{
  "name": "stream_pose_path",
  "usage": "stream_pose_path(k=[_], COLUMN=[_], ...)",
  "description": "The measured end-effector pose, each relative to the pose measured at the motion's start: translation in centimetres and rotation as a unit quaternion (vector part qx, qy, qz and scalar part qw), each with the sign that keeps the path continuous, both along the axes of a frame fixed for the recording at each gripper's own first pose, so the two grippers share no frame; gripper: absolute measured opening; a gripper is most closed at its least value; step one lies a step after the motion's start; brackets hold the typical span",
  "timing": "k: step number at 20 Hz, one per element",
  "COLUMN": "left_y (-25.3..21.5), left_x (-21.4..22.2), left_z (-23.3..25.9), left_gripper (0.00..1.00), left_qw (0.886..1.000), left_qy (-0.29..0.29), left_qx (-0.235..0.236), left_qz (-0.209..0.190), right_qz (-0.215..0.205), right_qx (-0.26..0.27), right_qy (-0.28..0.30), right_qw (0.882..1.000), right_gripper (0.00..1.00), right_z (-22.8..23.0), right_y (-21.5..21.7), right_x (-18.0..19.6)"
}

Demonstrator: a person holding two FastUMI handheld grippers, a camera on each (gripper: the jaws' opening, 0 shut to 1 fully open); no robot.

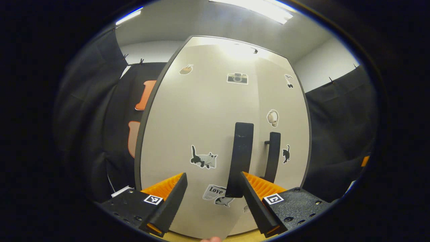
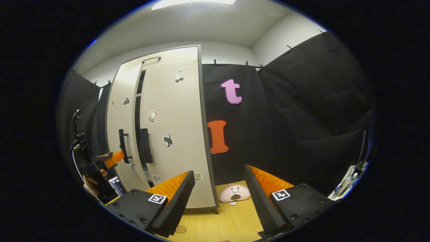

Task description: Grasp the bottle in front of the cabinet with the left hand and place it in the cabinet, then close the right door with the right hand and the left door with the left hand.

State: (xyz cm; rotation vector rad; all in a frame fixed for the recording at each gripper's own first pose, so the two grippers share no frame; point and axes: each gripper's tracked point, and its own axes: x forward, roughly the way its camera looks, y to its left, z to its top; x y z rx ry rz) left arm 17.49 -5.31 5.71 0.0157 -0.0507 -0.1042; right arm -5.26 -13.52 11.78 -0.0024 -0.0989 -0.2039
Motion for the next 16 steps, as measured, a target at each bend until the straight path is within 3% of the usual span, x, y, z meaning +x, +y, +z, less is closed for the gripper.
stream_pose_path(k=[8, 12, 16], left_y=[-0.1, 0.2, 1.8], left_x=[0.8, -2.6, -7.4], left_z=[-1.8, -1.7, -1.2], left_gripper=[0.94, 0.94, 0.94], left_qw=[0.999, 1.0, 1.0], left_qy=[0.033, 0.022, 0.009], left_qx=[-0.014, -0.015, -0.019], left_qz=[0.004, -0.008, 0.008], right_qz=[0.005, 0.019, 0.036], right_qx=[-0.005, -0.012, -0.015], right_qy=[0.004, 0.009, 0.02], right_qw=[1.0, 1.0, 0.999], right_gripper=[0.97, 0.97, 0.98], right_z=[-0.2, -0.7, -2.0], right_y=[0.0, 1.1, 2.6], right_x=[-0.9, -0.4, 0.5])
